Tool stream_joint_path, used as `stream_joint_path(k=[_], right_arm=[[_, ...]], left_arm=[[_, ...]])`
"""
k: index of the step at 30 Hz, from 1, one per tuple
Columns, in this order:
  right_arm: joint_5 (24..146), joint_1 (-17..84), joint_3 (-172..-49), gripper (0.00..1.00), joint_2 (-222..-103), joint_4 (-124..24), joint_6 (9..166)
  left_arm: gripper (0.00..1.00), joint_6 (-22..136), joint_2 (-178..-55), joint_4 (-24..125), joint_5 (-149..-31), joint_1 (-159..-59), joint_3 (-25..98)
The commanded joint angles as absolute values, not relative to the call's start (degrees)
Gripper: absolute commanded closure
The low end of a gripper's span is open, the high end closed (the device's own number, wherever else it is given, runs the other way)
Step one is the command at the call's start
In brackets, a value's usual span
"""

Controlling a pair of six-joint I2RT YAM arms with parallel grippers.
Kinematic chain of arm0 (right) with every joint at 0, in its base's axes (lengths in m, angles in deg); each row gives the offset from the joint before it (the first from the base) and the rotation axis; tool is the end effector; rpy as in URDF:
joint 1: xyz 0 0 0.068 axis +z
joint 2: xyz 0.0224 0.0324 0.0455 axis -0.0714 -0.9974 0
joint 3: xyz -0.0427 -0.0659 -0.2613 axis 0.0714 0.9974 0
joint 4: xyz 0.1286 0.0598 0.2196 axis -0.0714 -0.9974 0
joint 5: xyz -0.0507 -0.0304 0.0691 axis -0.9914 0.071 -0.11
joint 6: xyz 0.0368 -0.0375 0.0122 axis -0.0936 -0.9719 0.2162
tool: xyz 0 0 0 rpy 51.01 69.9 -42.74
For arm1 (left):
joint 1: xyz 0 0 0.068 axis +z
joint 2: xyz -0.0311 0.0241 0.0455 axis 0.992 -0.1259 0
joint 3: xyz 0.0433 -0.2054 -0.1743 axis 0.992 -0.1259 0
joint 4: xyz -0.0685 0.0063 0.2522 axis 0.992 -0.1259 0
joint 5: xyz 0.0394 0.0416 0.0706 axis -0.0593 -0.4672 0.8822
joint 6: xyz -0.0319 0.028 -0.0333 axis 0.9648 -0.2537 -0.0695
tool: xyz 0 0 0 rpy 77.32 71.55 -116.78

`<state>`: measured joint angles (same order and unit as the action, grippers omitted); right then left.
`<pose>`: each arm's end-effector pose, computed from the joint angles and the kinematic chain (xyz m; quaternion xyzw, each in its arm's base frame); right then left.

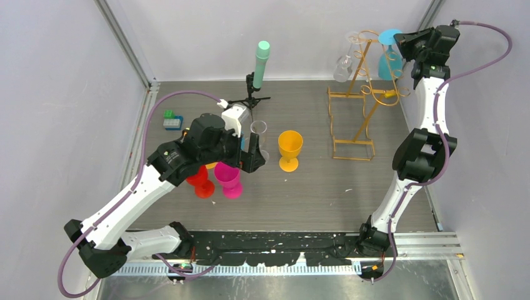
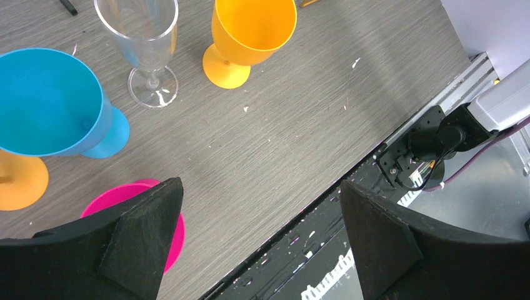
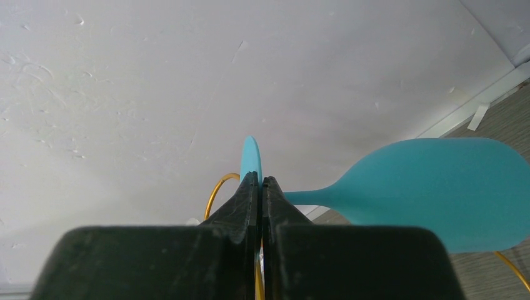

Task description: Take the wine glass off the wine glass rack

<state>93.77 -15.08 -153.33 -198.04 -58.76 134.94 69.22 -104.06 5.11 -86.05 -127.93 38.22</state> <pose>0.4632 -0.1504 0.4056 0.3689 0.6509 0.2994 0.5921 0.1534 -0.1583 0.3945 0.1845 0.8572 -0.2987 0.3768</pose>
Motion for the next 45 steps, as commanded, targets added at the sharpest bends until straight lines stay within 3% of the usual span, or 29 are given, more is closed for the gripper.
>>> stream_joint_path(k=[1, 19, 30, 37, 41, 45], right_arm=[[91.2, -15.2, -155.2, 1.0, -194.1, -56.6, 133.9], [82.8, -15.0, -152.5, 1.0, -185.0, -60.4, 129.5], [83.7, -14.4, -137.7, 1.0, -163.0, -61.9, 121.3], [95.3, -14.4, -137.0, 1.0, -150.4, -66.8, 123.5], [106.6, -14.3, -132.1, 1.0, -144.3, -61.1, 133.6], [109.7, -14.3, -123.9, 1.0, -137.6, -52.0, 143.4]], left_arm=[[0.0, 69.0, -102.5, 5.4, -85.6, -128.1, 38.1], [0.0, 69.3, -99.8, 6.9, -83.7, -128.1, 36.9], [0.0, 71.0, -97.3, 10.7, -84.7, -128.1, 35.6], [0.0, 73.4, -95.6, 13.3, -85.3, -128.1, 35.6], [0.0, 75.3, -95.3, 17.5, -87.0, -128.1, 35.7], [0.0, 77.6, -96.2, 26.6, -92.4, -128.1, 35.8]])
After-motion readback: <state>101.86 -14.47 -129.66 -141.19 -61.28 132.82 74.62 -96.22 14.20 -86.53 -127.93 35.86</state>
